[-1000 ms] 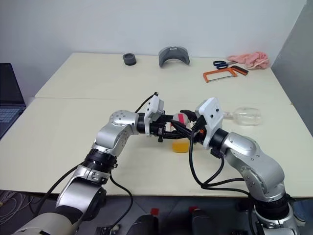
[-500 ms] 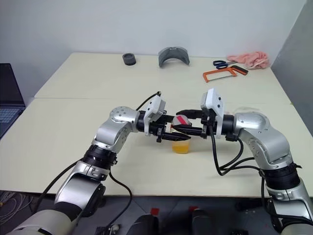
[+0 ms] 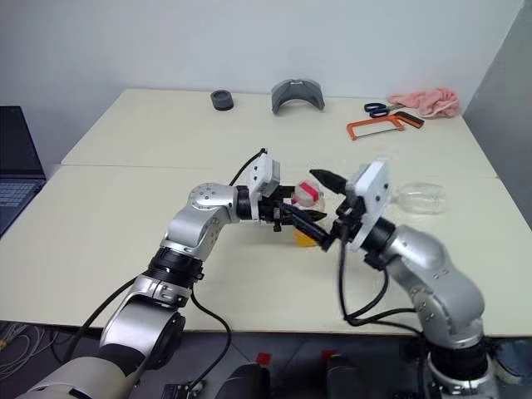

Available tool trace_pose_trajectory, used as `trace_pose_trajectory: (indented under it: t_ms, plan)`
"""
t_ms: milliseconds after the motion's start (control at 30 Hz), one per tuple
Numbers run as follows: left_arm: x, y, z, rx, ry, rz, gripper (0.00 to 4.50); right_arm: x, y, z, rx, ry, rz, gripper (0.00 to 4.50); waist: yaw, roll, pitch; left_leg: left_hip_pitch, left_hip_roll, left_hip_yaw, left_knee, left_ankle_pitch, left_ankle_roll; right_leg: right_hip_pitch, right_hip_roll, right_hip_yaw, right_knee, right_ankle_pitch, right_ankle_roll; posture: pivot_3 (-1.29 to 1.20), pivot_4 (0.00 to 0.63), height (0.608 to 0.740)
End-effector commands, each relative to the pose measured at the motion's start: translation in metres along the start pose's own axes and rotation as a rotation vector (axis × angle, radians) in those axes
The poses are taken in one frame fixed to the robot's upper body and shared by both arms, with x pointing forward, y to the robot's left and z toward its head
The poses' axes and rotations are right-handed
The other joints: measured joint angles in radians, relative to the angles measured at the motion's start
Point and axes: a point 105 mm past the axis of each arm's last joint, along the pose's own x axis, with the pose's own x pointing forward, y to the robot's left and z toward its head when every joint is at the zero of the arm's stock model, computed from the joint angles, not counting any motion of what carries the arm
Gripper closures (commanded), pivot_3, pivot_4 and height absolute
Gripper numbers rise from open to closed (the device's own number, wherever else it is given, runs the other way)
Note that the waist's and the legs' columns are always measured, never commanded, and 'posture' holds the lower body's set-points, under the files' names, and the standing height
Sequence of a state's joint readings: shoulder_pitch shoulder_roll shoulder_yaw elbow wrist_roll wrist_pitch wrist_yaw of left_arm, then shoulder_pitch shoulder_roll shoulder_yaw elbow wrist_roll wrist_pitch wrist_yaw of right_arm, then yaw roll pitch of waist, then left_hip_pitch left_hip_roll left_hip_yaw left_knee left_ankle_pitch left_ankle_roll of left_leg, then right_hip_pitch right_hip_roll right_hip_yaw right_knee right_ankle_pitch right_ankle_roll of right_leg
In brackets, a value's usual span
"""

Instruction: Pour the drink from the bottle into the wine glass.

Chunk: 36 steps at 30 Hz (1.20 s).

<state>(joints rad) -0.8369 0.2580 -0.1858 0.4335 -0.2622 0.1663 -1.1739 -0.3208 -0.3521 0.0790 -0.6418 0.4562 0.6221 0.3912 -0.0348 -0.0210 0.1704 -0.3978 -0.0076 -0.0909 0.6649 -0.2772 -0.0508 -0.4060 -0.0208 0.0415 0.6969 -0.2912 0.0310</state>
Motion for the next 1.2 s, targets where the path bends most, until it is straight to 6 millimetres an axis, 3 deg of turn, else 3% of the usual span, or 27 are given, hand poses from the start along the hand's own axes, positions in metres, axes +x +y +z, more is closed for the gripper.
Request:
trace_pose_trajectory:
  t_ms: [33, 800, 900, 1067, 1200]
  plan:
    - [0.005, 0.003, 0.015, 0.059, -0.028, -0.006, 2.31, 0.001, -0.007, 0.008, -0.081, -0.048, -0.156, 0.19, 0.001, 0.0, 0.0, 0.0, 0.0, 0.0, 0.0, 0.0, 0.0, 0.0, 0.0, 0.0, 0.0, 0.0, 0.0, 0.0, 0.15, 0.74]
    - [0.011, 0.001, 0.011, 0.066, -0.011, -0.052, 2.31, 0.008, -0.001, -0.012, -0.066, -0.045, -0.278, 0.19, 0.0, 0.0, 0.0, 0.0, -0.001, 0.001, 0.0, 0.0, 0.0, 0.0, 0.001, 0.0, 0.0, 0.0, 0.0, 0.0, 0.15, 0.74]
    - [0.011, 0.0, 0.011, 0.066, -0.01, -0.052, 2.31, 0.009, 0.0, -0.013, -0.066, -0.044, -0.274, 0.78, 0.0, 0.0, 0.0, 0.0, 0.0, 0.001, 0.0, 0.0, 0.0, 0.0, 0.001, 0.0, 0.0, 0.0, 0.0, 0.0, 0.15, 0.74]
    - [0.012, -0.002, 0.011, 0.063, -0.011, -0.062, 2.31, 0.009, 0.002, -0.014, -0.08, -0.047, -0.255, 2.58, 0.0, 0.0, 0.0, 0.0, -0.001, 0.001, 0.0, 0.0, 0.0, 0.0, 0.001, 0.0, 0.0, 0.0, 0.0, 0.0, 0.15, 0.74]
    - [0.011, -0.005, 0.009, 0.059, -0.006, -0.081, 2.31, 0.011, 0.004, -0.016, -0.07, -0.051, -0.228, 2.65, 0.0, 0.0, 0.0, 0.0, 0.0, 0.001, 0.0, 0.0, 0.0, 0.0, 0.001, 0.0, 0.0, 0.0, 0.0, 0.0, 0.15, 0.74]
